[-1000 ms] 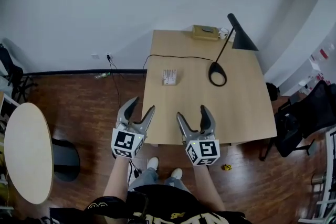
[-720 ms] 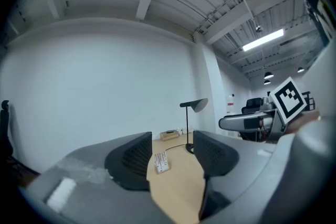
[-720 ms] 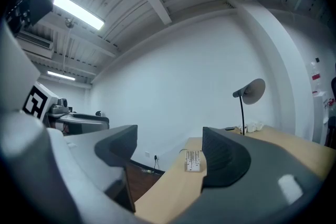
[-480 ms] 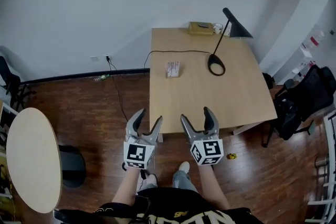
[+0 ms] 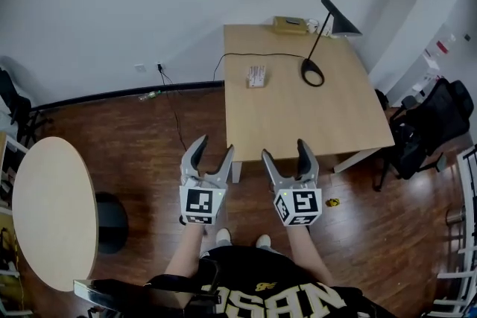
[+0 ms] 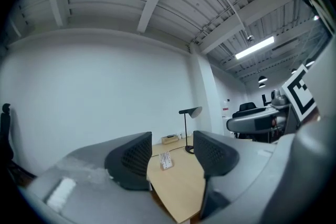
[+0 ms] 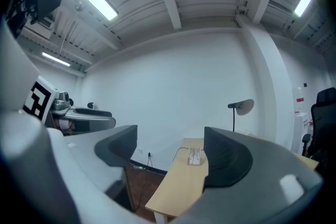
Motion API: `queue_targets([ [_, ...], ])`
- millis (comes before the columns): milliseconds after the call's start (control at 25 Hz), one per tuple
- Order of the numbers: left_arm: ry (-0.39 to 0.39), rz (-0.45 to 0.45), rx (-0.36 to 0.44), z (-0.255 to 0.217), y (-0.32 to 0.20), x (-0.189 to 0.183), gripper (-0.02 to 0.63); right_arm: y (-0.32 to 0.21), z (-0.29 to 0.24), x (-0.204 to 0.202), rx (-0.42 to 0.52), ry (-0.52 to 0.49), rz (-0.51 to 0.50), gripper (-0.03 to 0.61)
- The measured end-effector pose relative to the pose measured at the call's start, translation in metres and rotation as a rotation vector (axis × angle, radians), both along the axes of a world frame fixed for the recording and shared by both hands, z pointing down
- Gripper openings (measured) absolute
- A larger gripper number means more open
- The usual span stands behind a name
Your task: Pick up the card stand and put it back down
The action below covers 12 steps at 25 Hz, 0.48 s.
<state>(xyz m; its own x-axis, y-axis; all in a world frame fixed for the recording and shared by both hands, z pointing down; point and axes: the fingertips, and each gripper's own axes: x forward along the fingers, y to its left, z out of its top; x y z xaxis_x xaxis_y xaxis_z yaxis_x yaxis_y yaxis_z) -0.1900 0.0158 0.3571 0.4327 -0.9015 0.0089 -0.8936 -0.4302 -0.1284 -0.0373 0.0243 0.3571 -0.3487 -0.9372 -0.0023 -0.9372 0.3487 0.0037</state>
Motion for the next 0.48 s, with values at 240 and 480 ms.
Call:
queue_targets([
  [240,-0.023,-0.003,0.042,-0.018,0.001,0.026,0.261,-0.008,-0.017,0.033,0.012,0.01,0.042,0.393],
  [480,-0.019,-0.003,0.043,-0.016,0.012,0.044,0.261,-0.001,-0.012,0.047,0.02,-0.049,0.022,0.393],
])
